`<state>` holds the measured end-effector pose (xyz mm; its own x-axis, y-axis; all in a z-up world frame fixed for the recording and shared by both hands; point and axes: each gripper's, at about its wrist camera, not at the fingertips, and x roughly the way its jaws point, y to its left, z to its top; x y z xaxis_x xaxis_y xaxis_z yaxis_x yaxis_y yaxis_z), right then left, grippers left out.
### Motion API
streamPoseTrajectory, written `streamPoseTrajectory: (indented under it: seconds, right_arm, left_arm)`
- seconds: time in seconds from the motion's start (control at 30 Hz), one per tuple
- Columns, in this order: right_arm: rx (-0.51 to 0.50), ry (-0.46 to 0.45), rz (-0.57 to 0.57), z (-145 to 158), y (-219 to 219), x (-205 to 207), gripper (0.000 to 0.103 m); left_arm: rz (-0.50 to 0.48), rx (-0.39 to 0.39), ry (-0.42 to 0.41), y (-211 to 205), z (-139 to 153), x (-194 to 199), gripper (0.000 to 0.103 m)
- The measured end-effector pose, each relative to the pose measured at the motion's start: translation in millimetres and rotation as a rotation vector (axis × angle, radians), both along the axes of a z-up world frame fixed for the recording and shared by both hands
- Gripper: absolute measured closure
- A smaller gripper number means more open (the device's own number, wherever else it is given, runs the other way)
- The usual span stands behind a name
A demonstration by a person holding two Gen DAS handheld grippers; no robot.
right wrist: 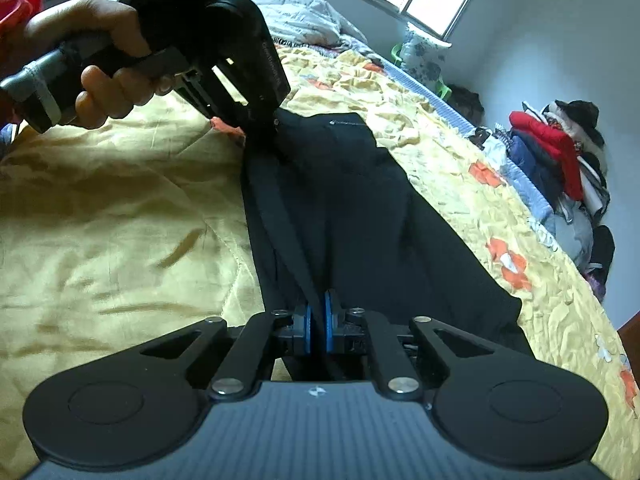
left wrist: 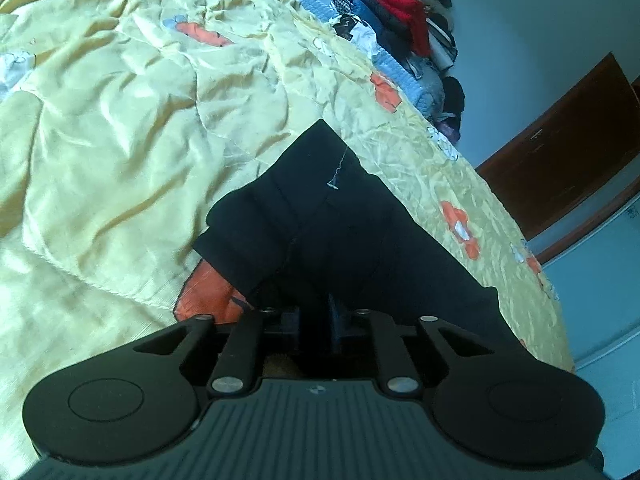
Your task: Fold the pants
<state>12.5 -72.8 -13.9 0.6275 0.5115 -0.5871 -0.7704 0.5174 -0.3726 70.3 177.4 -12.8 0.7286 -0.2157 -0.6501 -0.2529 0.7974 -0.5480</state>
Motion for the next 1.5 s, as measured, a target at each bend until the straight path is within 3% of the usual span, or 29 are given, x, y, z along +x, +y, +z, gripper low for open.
streamPoseTrajectory:
  seconds: [0.17, 0.27, 0.43, 0.53, 0.63, 0.77, 0.83, 0.97, 1.07, 1.17, 1.23, 1.3, 1.33, 1.4, 1.5]
  right_arm:
    - [0.029, -0.018, -0.001, 4.7, -19.8, -14.7, 0.095]
    - [0.044, -0.011, -0.028, 10.5, -45.1, -24.8, 0.095]
    - [0.036, -0.017, -0.22, 9.9, -101.3, -31.2, 0.095]
    - [0.07, 0.011, -0.365, 6.8, -135.3, -26.6, 0.095]
    - [0.212, 0.1, -0.491, 6.5, -164.6, -17.9, 0.095]
    - [0.535, 0.286, -0.623, 2.4, -208.2, -3.0, 0.094]
    - [0.629, 0.326, -0.661, 0.5, -223.2, -2.1, 0.091]
    - [0.595, 0.291, -0.702, 0.8, -234.3, -9.9, 0.086]
    - [0.612, 0.232, -0.765, 4.5, -254.8, -19.4, 0.086]
    - [0.661, 0.153, -0.899, 8.7, -288.2, -39.6, 0.085]
    - [0.717, 0.11, -1.034, 8.8, -321.2, -55.9, 0.072]
    - [0.792, 0.063, -1.196, 7.0, -358.9, -77.1, 0.026]
    - [0.829, 0.051, -1.264, 5.4, -373.9, -86.5, 0.021]
    - [0.924, 0.051, -1.37, 0.0, -405.6, -107.1, 0.021]
    - [1.013, 0.109, -1.422, -11.2, -430.7, -120.7, 0.021]
  left_arm:
    - [-0.007, 0.089, 0.015, -9.8, 13.2, -5.5, 0.071]
    - [0.007, 0.148, 0.027, -16.2, 17.7, -11.7, 0.059]
    - [0.036, 0.177, 0.017, -22.2, 23.3, -28.3, 0.059]
    - [-0.016, 0.237, -0.036, -43.2, 36.2, -32.7, 0.059]
    - [-0.138, 0.317, -0.107, -76.7, 46.5, -31.0, 0.052]
    - [-0.339, 0.381, -0.169, -126.6, 45.1, -30.4, 0.045]
    - [-0.434, 0.41, -0.187, -149.0, 39.3, -31.8, 0.041]
    - [-0.523, 0.417, -0.232, -181.2, 30.5, -33.2, 0.038]
    - [-0.523, 0.409, -0.288, -196.2, 23.5, -30.5, 0.032]
    - [-0.502, 0.432, -0.323, -207.8, 14.6, -28.4, 0.03]
    - [-0.495, 0.44, -0.319, -211.6, 7.8, -24.8, 0.03]
    - [-0.495, 0.419, -0.299, -209.7, 2.2, -20.9, 0.03]
    - [-0.494, 0.402, -0.289, -209.2, -1.1, -20.0, 0.03]
    - [-0.487, 0.375, -0.28, -206.4, -6.8, -18.7, 0.029]
    - [-0.477, 0.387, -0.297, -206.6, -9.7, -21.9, 0.027]
